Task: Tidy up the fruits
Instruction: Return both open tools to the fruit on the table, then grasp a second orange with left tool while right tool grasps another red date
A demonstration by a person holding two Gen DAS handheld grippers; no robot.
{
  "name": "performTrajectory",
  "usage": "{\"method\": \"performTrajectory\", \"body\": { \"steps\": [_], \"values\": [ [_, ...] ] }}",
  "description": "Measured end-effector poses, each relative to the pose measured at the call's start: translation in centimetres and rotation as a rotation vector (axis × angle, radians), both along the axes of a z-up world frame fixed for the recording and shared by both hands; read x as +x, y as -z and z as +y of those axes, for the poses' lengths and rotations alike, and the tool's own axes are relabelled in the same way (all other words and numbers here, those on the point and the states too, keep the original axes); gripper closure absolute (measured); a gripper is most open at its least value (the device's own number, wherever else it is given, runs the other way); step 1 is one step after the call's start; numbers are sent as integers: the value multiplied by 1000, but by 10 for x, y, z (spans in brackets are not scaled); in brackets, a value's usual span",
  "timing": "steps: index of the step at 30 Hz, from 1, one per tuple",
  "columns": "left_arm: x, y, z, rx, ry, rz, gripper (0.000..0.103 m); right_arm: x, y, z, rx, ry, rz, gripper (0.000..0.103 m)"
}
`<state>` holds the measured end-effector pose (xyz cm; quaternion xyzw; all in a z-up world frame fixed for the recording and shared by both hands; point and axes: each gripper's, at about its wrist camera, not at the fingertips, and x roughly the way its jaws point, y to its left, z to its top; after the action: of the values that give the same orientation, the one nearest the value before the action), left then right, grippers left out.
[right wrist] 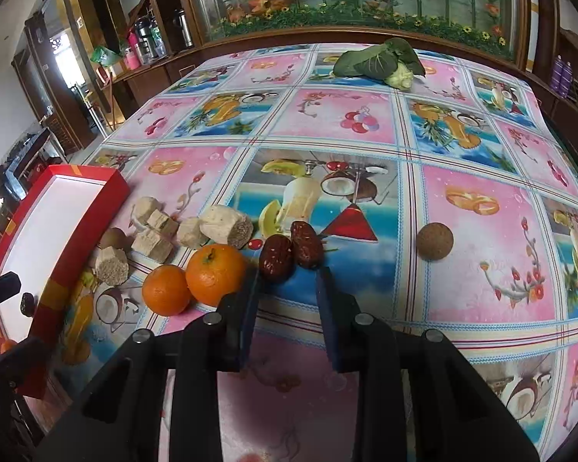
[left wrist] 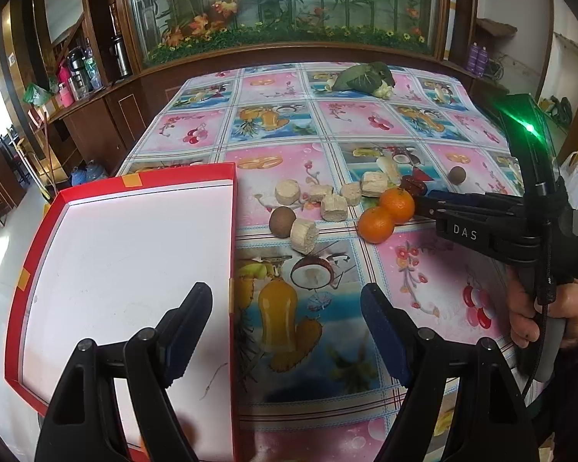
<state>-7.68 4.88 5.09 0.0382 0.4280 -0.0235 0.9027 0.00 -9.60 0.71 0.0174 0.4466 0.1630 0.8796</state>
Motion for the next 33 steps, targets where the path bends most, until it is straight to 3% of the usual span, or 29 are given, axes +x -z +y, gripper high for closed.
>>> {"method": "performTrajectory", "body": {
  "steps": [8, 13, 16, 25, 26, 28, 30, 33],
  "values": [
    [-2, -22, 5, 76, -41, -97, 24, 3, 0, 10, -6, -37, -5, 71],
    [3, -14, -13, 87, 17, -74, 23, 8, 0, 12, -19, -33, -16, 71],
    [8, -8, -24, 88, 53, -51, 24, 9, 0, 10, -33, -19, -16, 84],
    [40, 13, -52, 39, 131, 36, 24, 14, -17, -30, 67, 78, -18, 84],
    [45, 17, -54, 34, 135, 51, 26, 15, -19, -35, 81, 91, -17, 84],
    [51, 24, -58, 20, 140, 81, 43, 16, -21, -46, 106, 118, -10, 84],
    [58, 30, -60, -2, 141, 106, 51, 17, -21, -52, 116, 136, -4, 84],
    [62, 33, -63, -16, 131, 112, 54, 19, -22, -57, 136, 154, 8, 84]
  ]
}}
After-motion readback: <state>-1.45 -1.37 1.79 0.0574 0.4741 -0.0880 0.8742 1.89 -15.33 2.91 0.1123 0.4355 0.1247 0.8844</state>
